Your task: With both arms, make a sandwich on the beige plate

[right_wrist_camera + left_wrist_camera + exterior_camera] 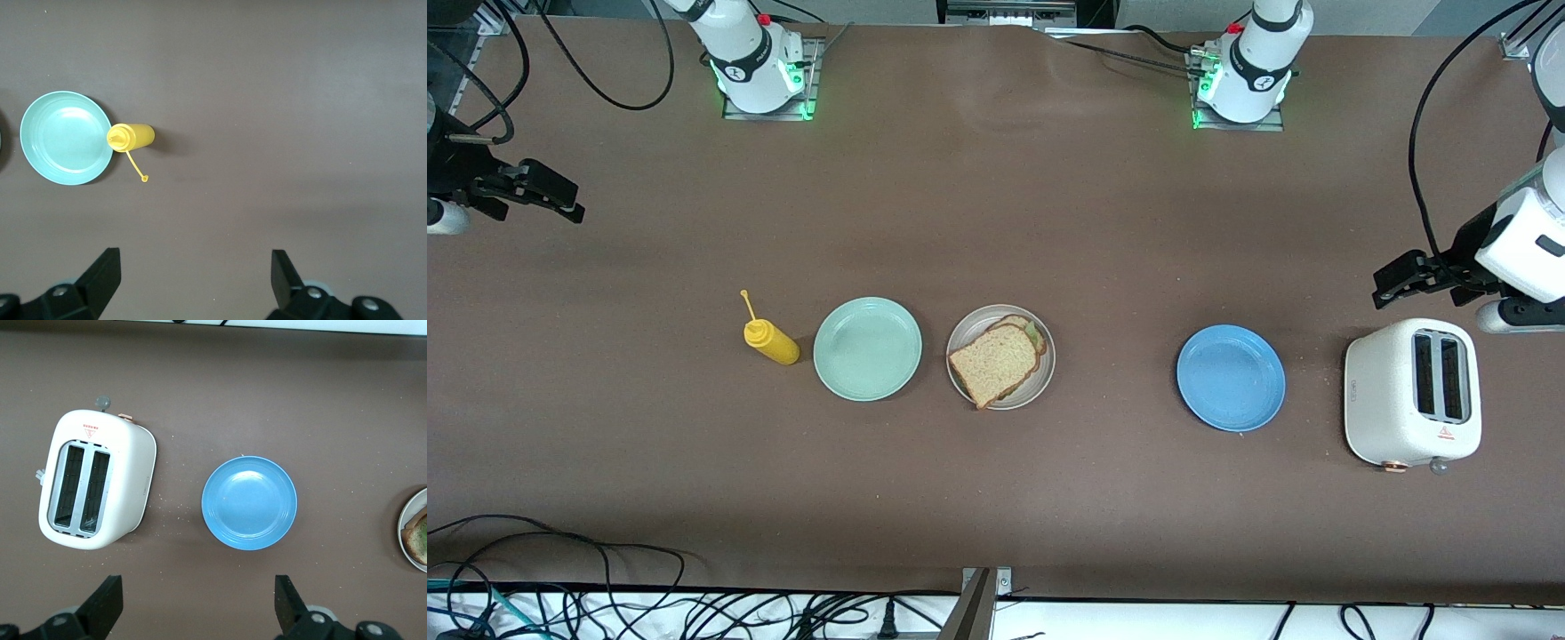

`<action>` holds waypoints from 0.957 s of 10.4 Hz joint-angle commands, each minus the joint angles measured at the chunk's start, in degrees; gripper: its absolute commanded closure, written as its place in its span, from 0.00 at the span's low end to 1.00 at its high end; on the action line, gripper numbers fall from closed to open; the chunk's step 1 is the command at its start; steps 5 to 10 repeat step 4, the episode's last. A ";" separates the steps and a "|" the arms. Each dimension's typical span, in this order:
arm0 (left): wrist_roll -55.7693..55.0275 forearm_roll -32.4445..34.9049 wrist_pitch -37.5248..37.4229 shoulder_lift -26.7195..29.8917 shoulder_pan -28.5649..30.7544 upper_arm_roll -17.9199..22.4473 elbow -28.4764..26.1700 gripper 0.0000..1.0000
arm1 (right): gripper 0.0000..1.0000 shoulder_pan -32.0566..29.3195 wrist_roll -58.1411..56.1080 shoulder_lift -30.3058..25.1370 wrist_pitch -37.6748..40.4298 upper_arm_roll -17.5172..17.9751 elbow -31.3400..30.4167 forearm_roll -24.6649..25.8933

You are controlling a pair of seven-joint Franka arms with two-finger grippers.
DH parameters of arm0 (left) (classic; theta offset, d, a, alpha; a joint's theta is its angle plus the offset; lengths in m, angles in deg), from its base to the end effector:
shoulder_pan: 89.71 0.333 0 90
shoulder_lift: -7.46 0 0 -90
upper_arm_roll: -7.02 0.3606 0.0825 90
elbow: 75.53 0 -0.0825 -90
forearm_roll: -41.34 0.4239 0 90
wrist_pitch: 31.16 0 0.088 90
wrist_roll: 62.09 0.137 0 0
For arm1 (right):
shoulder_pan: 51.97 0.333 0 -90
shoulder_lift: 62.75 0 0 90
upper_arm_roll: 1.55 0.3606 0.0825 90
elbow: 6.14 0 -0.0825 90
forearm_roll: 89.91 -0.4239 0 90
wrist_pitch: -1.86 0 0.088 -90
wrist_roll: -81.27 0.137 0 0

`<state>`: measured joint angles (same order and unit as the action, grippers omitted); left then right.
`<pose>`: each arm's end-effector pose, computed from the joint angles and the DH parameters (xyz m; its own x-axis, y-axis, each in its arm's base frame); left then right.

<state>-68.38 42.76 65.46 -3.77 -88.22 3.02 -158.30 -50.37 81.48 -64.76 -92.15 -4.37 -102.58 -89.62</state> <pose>0.6735 -0.0220 0.5908 0.9968 0.0651 0.0471 0.0654 -0.9978 -0.0060 0.5857 -0.0136 0.6081 0.9997 -0.0246 -0.0074 -0.0245 -0.9997 0.0033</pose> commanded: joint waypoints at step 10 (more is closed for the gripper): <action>0.85 -0.81 -0.03 -0.02 0.18 0.04 0.15 0.00 | 0.00 -0.01 0.75 0.25 1.29 0.00 1.69 -0.73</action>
